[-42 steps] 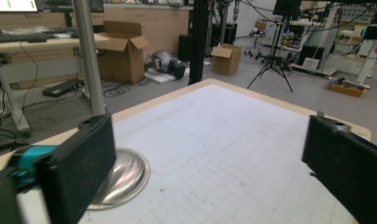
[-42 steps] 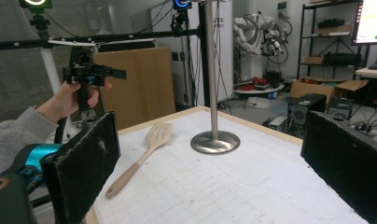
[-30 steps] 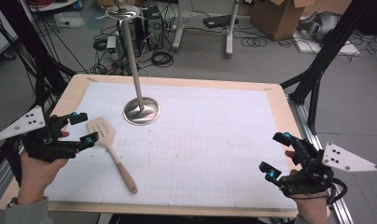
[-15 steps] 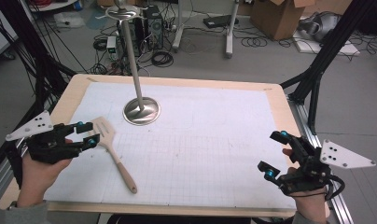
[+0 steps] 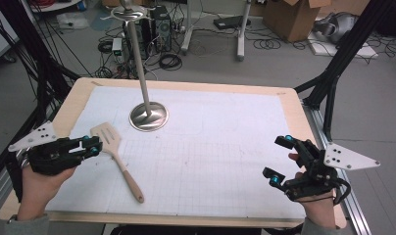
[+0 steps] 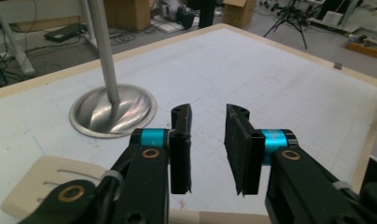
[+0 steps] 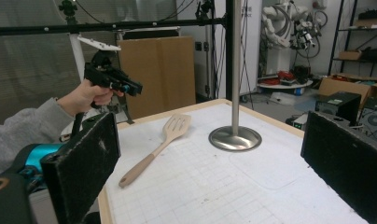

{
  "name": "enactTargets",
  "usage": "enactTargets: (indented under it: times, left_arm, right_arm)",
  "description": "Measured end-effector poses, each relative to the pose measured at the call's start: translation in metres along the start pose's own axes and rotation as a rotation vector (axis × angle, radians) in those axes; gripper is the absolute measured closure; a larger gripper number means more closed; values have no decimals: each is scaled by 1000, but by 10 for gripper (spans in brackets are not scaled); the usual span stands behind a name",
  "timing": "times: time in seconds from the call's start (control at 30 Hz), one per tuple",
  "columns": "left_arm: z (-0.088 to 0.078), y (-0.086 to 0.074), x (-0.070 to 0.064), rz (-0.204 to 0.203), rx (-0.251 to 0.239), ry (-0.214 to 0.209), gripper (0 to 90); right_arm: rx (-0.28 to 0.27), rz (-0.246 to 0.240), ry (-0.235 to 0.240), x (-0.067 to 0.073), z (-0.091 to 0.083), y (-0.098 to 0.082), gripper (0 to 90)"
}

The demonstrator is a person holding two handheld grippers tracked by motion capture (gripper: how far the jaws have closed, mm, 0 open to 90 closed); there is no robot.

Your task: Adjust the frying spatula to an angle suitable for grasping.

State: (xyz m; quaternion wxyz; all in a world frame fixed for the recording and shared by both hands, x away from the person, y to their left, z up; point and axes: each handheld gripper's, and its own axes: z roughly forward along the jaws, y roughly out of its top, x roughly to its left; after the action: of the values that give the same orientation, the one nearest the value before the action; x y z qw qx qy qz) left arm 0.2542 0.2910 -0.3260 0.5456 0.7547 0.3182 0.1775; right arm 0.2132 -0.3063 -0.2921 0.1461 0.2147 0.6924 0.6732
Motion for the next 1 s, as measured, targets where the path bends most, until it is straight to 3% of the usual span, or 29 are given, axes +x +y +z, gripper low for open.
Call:
enactTargets:
  times: [0.57, 0.8, 1.0]
  left_arm:
    - [6, -17, 7, 3, 27, 14, 878]
    - [17, -28, 10, 17, 51, 7, 892]
    - [28, -39, 11, 2, 57, -9, 893]
  right_arm:
    - [19, -5, 5, -1, 7, -1, 35]
    - [21, -7, 6, -1, 9, -1, 35]
    - [27, -8, 6, -1, 10, -2, 35]
